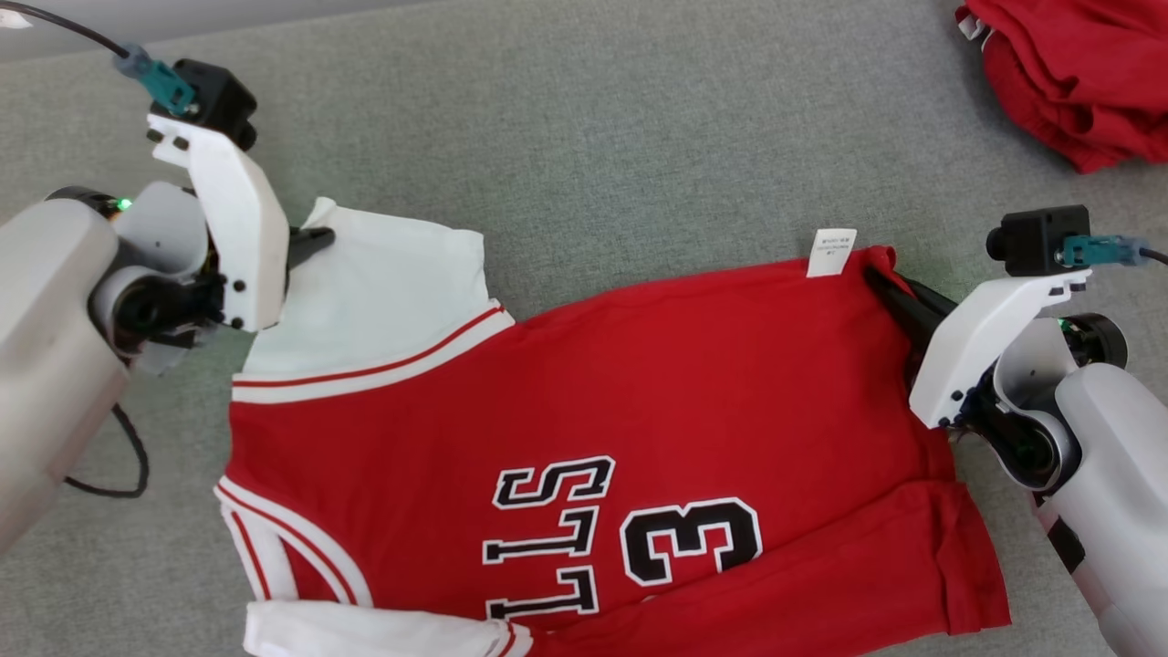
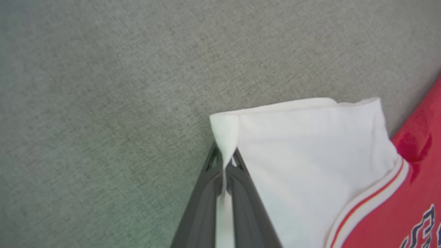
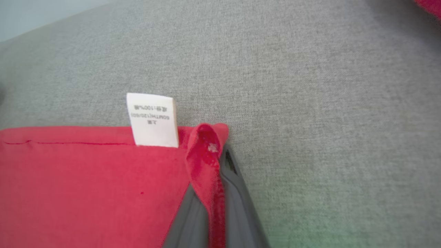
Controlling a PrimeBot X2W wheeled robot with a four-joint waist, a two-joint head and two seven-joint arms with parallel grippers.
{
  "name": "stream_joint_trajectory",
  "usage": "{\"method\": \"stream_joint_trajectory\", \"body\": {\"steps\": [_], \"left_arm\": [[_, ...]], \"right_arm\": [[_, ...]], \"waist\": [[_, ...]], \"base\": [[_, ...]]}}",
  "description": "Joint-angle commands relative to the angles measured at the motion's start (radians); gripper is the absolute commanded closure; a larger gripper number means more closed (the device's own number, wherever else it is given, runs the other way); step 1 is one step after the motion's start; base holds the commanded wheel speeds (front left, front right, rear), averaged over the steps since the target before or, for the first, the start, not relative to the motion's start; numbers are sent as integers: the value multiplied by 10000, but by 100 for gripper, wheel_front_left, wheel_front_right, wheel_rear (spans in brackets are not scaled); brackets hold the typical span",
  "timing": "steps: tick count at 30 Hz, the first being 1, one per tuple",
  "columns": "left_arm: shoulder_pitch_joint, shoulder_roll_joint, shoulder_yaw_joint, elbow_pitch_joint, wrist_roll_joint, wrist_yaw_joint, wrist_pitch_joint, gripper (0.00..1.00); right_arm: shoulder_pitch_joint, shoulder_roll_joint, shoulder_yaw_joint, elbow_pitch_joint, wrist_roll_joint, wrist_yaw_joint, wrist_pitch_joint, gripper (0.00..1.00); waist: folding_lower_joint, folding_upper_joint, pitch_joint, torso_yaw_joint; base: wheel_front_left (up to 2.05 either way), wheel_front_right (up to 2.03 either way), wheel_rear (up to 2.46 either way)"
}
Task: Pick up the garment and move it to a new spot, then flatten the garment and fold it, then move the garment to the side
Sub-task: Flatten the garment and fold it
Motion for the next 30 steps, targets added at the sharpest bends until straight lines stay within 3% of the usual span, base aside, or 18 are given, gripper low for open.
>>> {"method": "stream_joint_trajectory", "body": {"steps": [1, 12, 21, 30], "left_arm": [[-101, 136, -73, 131, 57, 17, -219, 100], [86, 29, -502, 361, -375, 18, -1198, 100], [445, 6, -1100, -338, -1060, 16, -1275, 100], [1153, 679, -1649, -2056, -2091, 16, -4, 100]], "right_arm": [[213, -100, 38, 219, 26, -28, -210, 100], [-148, 10, -488, 1404, -70, -28, -2470, 100], [362, -92, -137, 1830, 280, -28, -2578, 100], [1140, -958, 643, 1648, 648, -28, -2354, 100]], "waist": [[-1, 0, -113, 33], [-1, 0, -976, 558], [-1, 0, -1865, 1054], [-1, 0, -2944, 1378]], "base": [[0, 0, 0], [0, 0, 0], [0, 0, 0], [0, 0, 0]]}}
